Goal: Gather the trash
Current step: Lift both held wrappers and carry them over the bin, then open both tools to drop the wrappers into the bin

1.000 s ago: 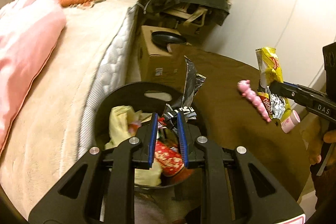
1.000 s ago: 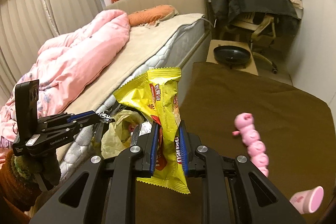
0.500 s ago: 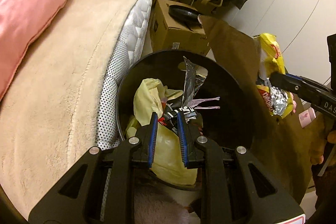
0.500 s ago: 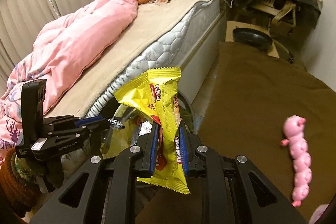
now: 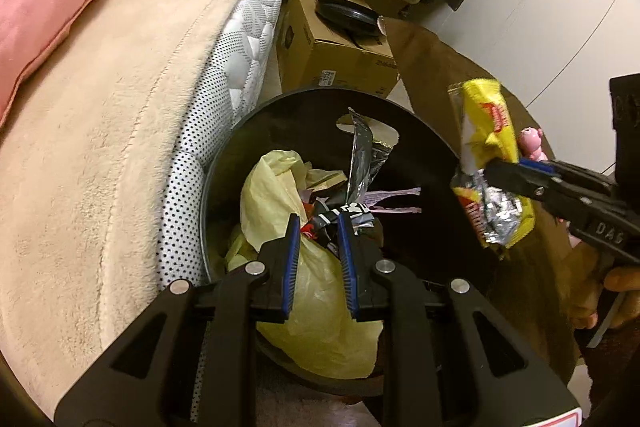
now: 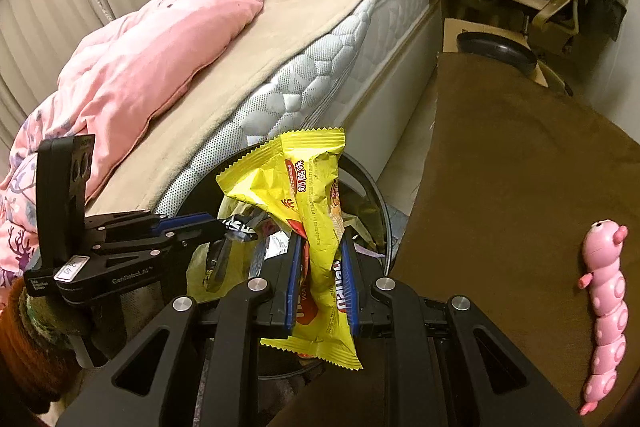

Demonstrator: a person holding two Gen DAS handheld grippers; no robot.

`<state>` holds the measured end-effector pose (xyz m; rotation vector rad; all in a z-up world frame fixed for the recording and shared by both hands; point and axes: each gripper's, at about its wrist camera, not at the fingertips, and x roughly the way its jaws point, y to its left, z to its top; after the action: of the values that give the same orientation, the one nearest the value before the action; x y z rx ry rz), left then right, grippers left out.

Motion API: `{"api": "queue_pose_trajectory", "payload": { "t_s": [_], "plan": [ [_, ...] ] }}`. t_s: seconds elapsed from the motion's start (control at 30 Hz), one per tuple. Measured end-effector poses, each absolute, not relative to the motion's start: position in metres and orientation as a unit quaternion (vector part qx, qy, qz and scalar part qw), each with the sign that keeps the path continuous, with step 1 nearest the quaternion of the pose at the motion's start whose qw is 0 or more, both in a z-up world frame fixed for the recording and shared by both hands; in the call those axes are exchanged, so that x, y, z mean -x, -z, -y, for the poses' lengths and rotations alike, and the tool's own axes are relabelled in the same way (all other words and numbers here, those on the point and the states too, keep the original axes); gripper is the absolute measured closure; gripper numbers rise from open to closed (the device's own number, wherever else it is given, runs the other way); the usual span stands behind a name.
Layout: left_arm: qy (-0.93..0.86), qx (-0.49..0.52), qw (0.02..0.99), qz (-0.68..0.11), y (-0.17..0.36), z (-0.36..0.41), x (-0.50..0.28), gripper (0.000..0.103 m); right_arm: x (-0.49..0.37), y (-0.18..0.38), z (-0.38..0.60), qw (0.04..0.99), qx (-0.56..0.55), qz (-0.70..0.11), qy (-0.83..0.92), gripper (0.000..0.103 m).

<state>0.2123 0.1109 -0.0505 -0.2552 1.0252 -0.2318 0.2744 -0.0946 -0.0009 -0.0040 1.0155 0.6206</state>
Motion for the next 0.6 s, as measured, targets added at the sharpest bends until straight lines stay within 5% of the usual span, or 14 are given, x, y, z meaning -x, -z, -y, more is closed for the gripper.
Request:
{"api": "queue_pose_trajectory", "payload": {
  "t_s": [0.13, 0.6],
  "plan": [
    [0.110, 0.136, 0.858, -0.482, 0.046, -0.120, -0.213, 0.075, -0.278, 0.004, 0.086, 0.825, 0.006, -0.481, -0.296, 0.085],
    [0.067, 0.168, 0.880, -0.439, 0.018, -0.156, -0.194, 0.073, -0.283, 0.026, 0.045, 0.809, 0.036, -0.511, -0.287, 0.082]
  ]
}}
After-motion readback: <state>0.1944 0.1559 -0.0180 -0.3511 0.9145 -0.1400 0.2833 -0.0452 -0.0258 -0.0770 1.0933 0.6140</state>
